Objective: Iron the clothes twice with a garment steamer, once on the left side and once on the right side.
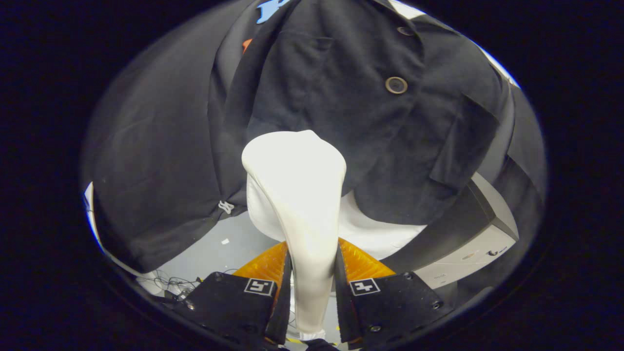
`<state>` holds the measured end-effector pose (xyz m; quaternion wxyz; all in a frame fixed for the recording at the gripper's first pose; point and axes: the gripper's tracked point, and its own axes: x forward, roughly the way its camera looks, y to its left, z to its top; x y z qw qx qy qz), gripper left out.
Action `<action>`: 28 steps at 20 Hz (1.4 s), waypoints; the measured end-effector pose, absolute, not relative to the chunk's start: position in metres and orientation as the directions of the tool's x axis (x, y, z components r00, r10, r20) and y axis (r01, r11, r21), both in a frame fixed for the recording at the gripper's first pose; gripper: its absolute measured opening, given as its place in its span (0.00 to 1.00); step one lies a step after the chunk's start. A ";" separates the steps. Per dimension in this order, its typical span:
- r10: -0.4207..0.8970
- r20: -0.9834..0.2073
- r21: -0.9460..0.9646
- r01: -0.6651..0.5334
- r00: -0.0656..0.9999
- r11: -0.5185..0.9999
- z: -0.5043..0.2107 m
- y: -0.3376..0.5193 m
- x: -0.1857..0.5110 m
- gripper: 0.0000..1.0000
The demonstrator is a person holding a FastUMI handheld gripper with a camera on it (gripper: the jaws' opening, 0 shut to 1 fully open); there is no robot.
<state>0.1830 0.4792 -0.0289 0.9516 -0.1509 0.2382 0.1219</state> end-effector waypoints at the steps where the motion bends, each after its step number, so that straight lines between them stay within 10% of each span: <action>1: 0.178 -0.479 -0.209 -0.309 0.860 0.928 -0.019 0.469 0.177 0.43; 12: 0.208 -0.250 0.008 -0.212 0.946 0.977 0.075 0.231 0.083 0.43; 28: 0.072 -0.354 0.152 -0.018 0.932 0.988 -0.025 -0.041 -0.060 0.43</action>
